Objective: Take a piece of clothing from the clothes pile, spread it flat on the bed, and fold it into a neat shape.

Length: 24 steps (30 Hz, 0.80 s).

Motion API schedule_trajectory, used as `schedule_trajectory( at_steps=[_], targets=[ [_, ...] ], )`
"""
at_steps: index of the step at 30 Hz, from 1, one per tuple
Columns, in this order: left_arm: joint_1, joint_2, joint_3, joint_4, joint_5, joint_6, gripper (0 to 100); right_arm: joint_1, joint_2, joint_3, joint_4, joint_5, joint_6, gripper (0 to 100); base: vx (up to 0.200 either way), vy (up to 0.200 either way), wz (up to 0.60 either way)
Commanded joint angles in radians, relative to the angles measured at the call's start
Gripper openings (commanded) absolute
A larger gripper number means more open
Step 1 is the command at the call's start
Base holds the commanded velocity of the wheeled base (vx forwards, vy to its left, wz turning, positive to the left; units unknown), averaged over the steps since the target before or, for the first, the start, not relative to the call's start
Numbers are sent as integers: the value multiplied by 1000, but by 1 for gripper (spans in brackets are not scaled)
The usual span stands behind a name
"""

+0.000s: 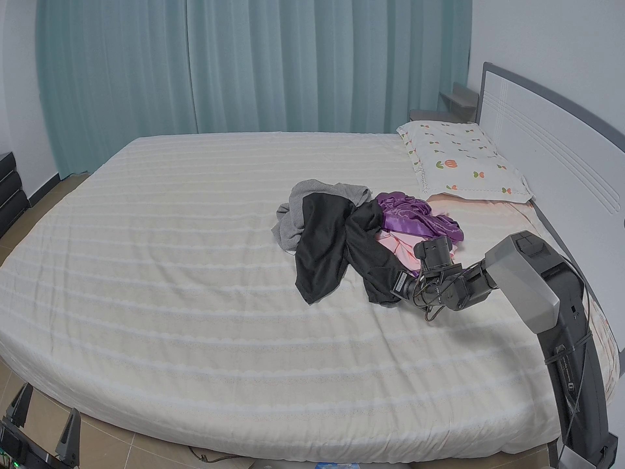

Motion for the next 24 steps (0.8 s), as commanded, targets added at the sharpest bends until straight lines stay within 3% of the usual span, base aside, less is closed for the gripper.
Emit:
schedule_trajectory(
  at_steps=[1, 8, 17, 24],
  targets=[
    [0, -13, 18, 0, 0, 0, 100, 3, -33, 42, -4, 1, 9, 0, 0, 0, 0],
    [0, -13, 18, 0, 0, 0, 100, 6, -173, 220, -66, 62, 90, 0, 0, 0, 0],
    [0, -13, 18, 0, 0, 0, 100, 33, -466, 657, -391, 161, 174, 0, 0, 0, 0],
    [0, -13, 18, 0, 2, 7, 100, 76, -657, 829, -555, 170, 197, 0, 0, 0, 0]
  ],
)
